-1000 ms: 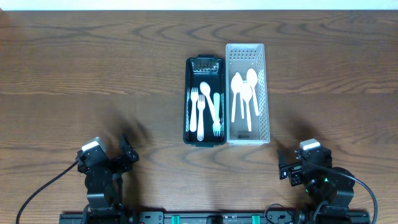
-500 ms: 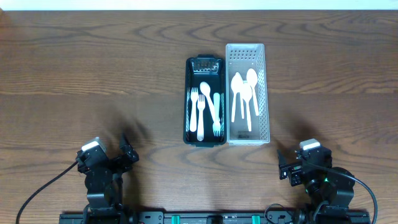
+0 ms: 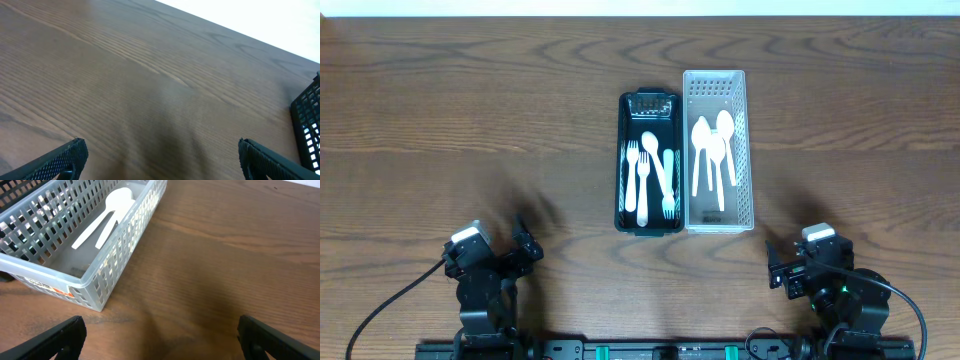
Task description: Pack container
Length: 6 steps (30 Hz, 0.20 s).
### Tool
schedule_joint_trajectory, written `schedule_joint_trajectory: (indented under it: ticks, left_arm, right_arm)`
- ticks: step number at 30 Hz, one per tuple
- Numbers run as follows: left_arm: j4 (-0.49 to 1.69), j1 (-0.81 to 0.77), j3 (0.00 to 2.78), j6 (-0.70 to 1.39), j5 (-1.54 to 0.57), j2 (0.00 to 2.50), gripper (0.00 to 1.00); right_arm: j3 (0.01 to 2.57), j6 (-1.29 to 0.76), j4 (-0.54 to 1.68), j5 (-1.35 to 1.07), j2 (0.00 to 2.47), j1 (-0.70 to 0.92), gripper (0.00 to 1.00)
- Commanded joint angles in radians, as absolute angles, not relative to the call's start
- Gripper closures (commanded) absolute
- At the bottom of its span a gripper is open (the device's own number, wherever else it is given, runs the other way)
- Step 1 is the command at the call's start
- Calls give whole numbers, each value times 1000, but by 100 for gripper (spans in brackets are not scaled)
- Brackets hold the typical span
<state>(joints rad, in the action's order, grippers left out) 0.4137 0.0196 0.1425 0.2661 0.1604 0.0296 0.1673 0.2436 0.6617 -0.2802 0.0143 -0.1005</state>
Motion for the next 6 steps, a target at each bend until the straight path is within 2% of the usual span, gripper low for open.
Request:
schedule_joint_trajectory:
  ticks: [1, 6]
  left_arm:
    - [413, 26, 121, 275, 165, 24, 2]
    - [413, 26, 121, 275, 165, 24, 2]
  right_arm:
    - [163, 252, 662, -281, 6, -98, 1]
    - [163, 252, 662, -281, 6, -98, 1]
